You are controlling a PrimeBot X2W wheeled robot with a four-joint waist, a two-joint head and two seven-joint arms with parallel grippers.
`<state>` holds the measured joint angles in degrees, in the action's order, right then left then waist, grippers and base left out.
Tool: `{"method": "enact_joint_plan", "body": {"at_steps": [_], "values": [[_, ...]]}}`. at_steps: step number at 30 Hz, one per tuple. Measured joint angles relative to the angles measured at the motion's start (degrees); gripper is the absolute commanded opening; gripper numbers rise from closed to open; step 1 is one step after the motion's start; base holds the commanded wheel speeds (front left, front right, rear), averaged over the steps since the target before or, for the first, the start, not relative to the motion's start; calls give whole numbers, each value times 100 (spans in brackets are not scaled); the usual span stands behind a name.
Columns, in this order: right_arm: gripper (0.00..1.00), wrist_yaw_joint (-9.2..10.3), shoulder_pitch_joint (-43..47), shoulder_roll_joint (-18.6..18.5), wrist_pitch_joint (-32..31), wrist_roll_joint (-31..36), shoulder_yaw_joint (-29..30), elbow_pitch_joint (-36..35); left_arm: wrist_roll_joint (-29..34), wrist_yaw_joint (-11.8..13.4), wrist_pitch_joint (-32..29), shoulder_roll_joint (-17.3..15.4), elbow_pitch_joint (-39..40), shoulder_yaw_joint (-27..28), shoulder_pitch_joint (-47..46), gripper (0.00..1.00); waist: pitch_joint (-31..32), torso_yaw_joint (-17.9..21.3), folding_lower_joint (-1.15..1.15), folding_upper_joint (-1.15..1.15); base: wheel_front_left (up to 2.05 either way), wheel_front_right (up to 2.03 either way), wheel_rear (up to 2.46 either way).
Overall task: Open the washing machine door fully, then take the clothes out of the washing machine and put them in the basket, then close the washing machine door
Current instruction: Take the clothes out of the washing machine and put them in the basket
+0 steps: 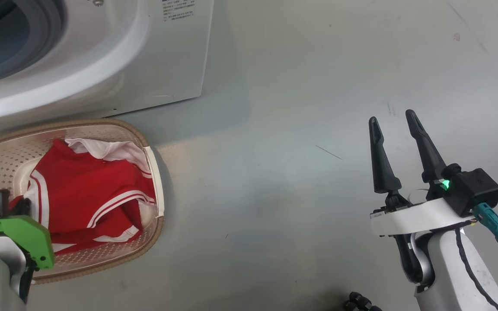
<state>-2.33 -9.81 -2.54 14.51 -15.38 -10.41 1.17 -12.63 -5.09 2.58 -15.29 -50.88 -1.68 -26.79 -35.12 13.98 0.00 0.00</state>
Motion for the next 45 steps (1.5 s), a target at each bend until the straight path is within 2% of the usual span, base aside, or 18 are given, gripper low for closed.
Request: {"method": "enact_joint_plan", "body": {"at_steps": [3,9,10,11,12,24,31,37,45], "values": [[100,-2,-43,0,0,44,-10,1,-130,86,58,58,-104,163,-63,0,-17,-46,0,0,0,0,0],[100,-2,-68,0,0,60,-10,2,-199,83,52,153,-412,153,-195,0,-21,-93,0,0,0,0,0],[100,-2,-71,-1,0,78,-11,4,-199,82,53,167,-445,144,-199,33,-19,-99,0,0,0,0,0],[100,-2,-75,-1,0,90,-14,5,-199,83,105,176,-445,141,-204,94,-17,-104,0,0,0,0,0],[100,-2,-82,-1,0,90,-18,7,-199,83,181,177,-445,143,-226,100,-13,-108,0,0,0,0,0],[100,-1,-139,-1,0,89,9,109,-232,82,684,203,-775,171,-446,100,278,-180,0,0,0,0,0],[100,-2,-140,-2,0,76,138,196,-231,36,1039,358,-751,130,-559,100,586,-314,0,0,0,0,0],[100,-9,-138,-3,0,31,190,298,-231,-22,1138,394,-643,100,-558,100,863,-453,0,0,0,0,0],[100,-12,-10,-4,0,-21,374,428,-214,-129,1170,611,-355,-85,-540,100,1369,-741,0,0,0,0,0]]}}
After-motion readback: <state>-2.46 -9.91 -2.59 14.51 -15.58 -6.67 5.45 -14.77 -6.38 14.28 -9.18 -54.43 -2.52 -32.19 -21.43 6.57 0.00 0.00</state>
